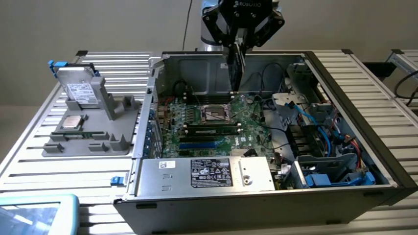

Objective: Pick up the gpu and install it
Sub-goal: 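Pick up the gpu and move the gpu toward the slot, then insert the gpu into the slot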

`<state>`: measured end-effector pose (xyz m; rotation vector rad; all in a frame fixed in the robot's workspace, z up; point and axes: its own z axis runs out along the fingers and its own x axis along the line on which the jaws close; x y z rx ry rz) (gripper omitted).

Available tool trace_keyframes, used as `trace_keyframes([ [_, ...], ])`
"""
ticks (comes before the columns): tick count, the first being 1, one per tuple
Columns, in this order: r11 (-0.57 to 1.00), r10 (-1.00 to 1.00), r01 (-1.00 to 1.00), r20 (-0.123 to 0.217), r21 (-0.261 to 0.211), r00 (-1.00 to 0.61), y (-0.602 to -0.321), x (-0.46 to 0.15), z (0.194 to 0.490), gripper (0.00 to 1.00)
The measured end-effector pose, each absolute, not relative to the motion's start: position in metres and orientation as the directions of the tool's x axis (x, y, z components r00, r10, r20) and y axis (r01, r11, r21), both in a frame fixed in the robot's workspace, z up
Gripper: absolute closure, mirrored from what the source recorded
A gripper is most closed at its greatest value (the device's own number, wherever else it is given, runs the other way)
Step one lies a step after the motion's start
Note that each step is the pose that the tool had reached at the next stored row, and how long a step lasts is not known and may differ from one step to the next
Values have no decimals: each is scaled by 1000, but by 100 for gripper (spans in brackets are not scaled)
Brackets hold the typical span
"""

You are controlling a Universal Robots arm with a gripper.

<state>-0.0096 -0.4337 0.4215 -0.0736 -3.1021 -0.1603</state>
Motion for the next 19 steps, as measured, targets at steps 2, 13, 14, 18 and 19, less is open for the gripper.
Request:
trace_keyframes([
  [2, 994, 46, 49, 37, 102, -998, -434, -10, 421, 72],
  [13, 986, -97, -91, 35, 141, -995, -434, -10, 421, 72],
  [14, 985, -100, -94, 34, 142, -994, -434, -10, 421, 72],
  [18, 983, -125, -119, 34, 143, -992, -434, -10, 421, 72],
  [19, 980, -144, -138, 34, 143, -989, -434, -10, 421, 72],
])
